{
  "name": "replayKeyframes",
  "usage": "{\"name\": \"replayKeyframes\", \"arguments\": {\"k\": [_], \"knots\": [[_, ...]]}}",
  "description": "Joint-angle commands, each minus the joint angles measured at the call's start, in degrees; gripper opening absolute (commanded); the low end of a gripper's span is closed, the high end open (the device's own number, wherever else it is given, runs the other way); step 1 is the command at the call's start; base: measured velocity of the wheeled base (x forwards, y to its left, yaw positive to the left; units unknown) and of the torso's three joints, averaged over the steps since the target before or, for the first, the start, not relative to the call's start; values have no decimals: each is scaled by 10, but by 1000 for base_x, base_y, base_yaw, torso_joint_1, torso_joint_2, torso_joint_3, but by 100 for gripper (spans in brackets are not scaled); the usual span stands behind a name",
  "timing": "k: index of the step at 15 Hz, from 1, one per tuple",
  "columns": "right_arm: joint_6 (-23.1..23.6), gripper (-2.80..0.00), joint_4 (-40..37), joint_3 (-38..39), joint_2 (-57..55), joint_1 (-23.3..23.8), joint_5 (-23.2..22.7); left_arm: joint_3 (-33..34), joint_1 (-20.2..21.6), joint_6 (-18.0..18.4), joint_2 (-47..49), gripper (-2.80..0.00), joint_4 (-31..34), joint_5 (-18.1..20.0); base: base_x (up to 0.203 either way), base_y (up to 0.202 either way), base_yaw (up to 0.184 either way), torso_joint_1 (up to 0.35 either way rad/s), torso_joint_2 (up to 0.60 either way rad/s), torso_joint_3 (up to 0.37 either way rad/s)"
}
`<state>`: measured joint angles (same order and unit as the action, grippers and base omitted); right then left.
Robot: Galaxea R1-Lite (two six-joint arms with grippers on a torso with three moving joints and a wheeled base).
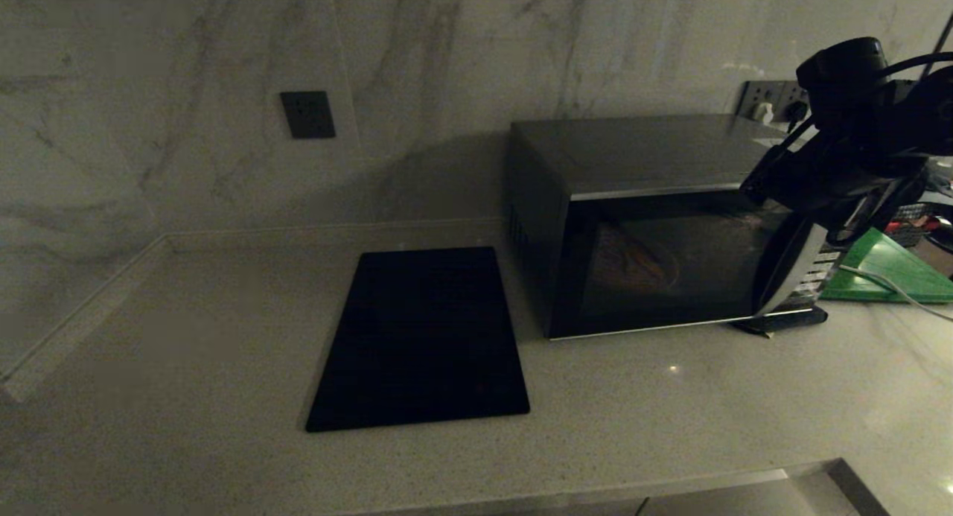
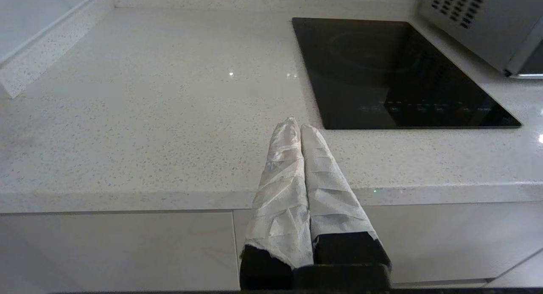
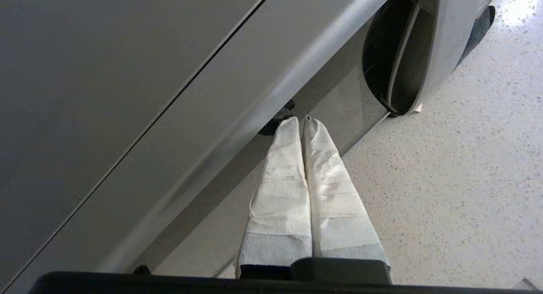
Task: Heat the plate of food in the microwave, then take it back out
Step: Close the microwave oven, then open the microwave oven
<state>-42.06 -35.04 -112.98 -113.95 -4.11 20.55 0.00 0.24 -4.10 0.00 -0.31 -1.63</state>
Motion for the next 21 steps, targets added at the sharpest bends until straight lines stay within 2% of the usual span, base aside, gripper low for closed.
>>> {"name": "replayKeyframes", "arguments": {"k": [1,7,12,17,19,21], "knots": [[-2,-280,-7,0,-1,0,1,0,0,0,1,-280,0,0,0,0,0,0,0,0],[3,-280,-5,24,38,-1,-1,0,0,0,1,-280,0,0,0,0,0,0,0,0],[35,-280,-3,160,161,4,-1,0,0,0,1,-280,0,0,0,0,0,0,0,0],[94,-280,6,321,360,15,-1,0,0,0,1,-280,0,0,0,0,0,0,0,0],[110,-280,7,365,409,75,-4,0,0,0,1,-280,0,0,0,0,0,0,0,0],[109,-280,8,368,420,177,-40,0,0,0,1,-280,0,0,0,0,0,0,0,0]]}}
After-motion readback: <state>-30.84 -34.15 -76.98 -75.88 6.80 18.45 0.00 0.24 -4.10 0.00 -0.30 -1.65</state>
